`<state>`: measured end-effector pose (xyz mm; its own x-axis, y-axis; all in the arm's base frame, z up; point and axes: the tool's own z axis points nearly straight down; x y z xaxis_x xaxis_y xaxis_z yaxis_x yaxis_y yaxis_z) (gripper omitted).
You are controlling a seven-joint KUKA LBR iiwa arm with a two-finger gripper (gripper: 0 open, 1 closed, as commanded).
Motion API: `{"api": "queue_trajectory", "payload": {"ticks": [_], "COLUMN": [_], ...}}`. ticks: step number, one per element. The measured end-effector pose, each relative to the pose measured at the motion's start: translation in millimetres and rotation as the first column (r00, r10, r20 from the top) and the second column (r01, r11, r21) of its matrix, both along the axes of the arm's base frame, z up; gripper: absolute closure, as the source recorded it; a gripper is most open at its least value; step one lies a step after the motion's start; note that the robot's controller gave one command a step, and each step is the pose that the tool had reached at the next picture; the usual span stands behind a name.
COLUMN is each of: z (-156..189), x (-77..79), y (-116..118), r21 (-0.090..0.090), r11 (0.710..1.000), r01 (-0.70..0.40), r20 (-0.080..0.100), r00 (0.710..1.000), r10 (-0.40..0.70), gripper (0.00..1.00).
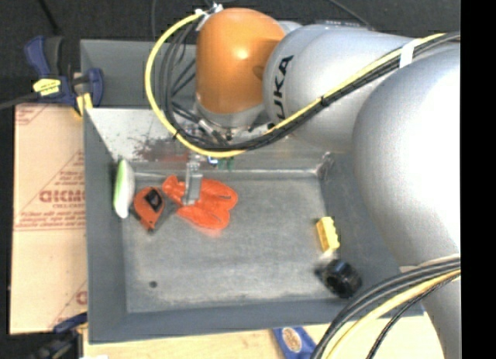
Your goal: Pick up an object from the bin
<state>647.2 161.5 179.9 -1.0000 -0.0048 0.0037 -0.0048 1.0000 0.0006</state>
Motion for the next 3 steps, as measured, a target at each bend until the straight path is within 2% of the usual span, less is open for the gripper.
{"api": "queue_trajectory", "payload": {"ticks": [1,2,3], "z": [5,-70,-81], "x": [0.6,-6.3,-13.3], "y": [-1,-18,-22], "r21": [0.001,0.002,0.000], "r11": [1.000,0.997,0.996], "r01": [0.003,0.076,0.089], "r20": [0.006,0.011,0.003], "r00": [1.000,0.997,0.996], "r10": [-0.003,-0.076,-0.089], "gripper": [0.00,0.00,0.00]}}
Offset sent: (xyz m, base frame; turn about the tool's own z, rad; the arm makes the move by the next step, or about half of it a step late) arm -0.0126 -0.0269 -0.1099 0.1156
